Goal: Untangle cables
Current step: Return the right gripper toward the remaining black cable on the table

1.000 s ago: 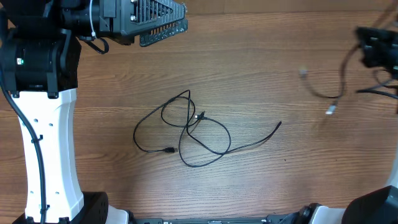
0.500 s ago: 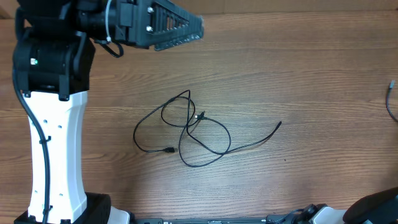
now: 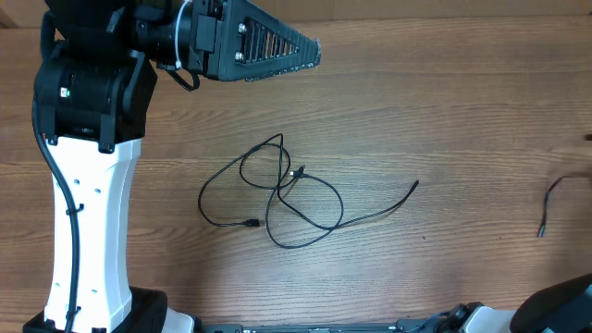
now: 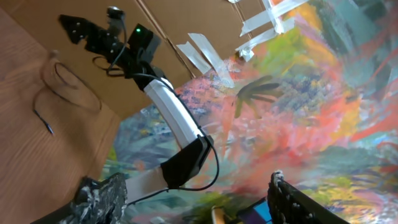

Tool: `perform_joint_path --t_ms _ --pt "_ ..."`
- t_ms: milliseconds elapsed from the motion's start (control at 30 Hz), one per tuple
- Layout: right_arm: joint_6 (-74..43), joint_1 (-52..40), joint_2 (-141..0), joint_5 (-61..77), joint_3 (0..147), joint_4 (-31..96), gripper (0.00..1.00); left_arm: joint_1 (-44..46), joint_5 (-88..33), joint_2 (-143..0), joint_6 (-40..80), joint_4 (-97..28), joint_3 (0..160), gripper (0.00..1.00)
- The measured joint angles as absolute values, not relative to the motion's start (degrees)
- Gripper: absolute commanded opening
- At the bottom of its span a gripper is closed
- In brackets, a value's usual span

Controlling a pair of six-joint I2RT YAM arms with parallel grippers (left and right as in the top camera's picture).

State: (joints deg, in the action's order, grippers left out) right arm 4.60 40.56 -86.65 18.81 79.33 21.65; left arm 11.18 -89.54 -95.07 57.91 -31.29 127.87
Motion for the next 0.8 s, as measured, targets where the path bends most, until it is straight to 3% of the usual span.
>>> perform_joint_path --t_ms 333,800 --pt "5.3 23.0 -82.8 34.9 79.3 36.3 1.00 11.2 -89.5 -95.1 53.3 -31.5 127.9 0.70" --pt "8.6 -6.6 -82.8 32.1 79.3 67.6 1.00 11.2 -89.5 -95.1 52.1 -36.2 127.9 0.71"
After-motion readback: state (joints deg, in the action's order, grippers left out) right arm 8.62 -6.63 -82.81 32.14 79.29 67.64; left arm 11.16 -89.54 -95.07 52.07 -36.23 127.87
